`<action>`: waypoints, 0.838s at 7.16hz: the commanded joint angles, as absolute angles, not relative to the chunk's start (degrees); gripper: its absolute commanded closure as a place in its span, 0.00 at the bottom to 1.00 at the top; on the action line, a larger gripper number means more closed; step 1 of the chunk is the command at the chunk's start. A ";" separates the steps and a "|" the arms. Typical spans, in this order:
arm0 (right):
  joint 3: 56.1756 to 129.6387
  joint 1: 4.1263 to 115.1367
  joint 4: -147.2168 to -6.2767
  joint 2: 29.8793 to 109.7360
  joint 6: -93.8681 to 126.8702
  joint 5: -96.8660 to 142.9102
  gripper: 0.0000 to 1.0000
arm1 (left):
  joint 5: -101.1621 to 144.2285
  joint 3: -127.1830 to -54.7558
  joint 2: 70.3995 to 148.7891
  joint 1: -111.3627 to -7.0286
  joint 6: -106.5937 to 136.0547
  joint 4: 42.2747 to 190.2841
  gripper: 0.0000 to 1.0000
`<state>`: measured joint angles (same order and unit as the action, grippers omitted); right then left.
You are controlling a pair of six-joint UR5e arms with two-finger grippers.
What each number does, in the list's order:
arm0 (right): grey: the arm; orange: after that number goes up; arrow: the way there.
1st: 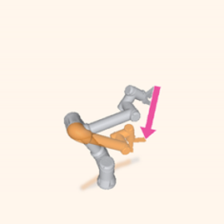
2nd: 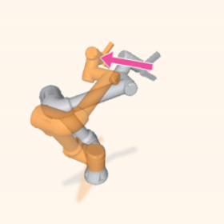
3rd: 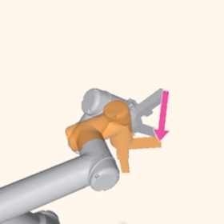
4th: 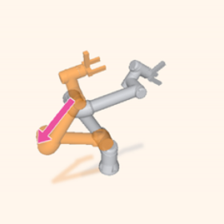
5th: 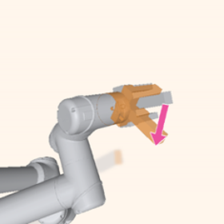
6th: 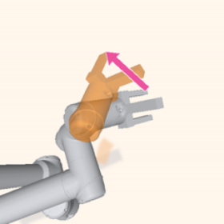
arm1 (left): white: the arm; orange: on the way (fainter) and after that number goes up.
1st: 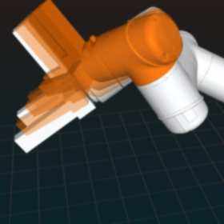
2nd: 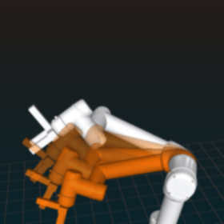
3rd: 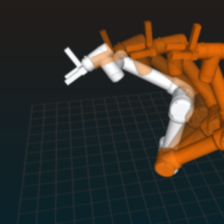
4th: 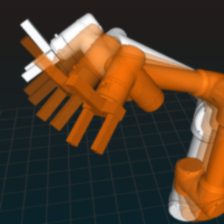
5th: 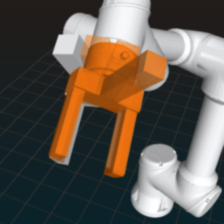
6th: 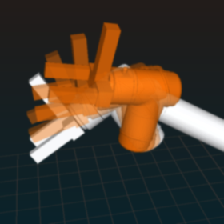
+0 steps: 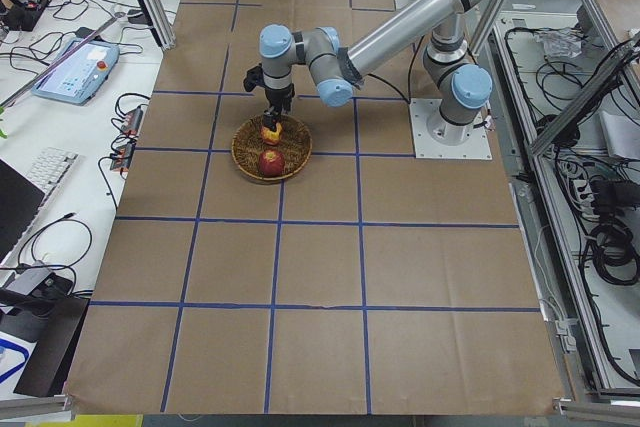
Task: Transfer apple from basket to plate
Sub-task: 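Lower the left gripper into the basket over the yellow-red apple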
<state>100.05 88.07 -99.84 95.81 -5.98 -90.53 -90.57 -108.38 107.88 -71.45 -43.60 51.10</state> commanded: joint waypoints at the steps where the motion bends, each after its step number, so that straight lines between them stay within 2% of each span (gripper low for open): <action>1: 100.02 88.07 -99.84 95.98 -5.98 -90.53 0.00 | -90.53 -108.28 109.25 -71.37 -44.38 49.66 0.01; 4: 100.02 88.07 -99.84 95.89 -5.98 -90.53 0.00 | -90.09 -108.63 111.71 -71.37 -44.21 47.20 0.01; 6: 100.02 88.07 -99.84 95.89 -5.98 -90.53 0.00 | -90.09 -109.16 112.15 -71.28 -44.21 47.20 0.11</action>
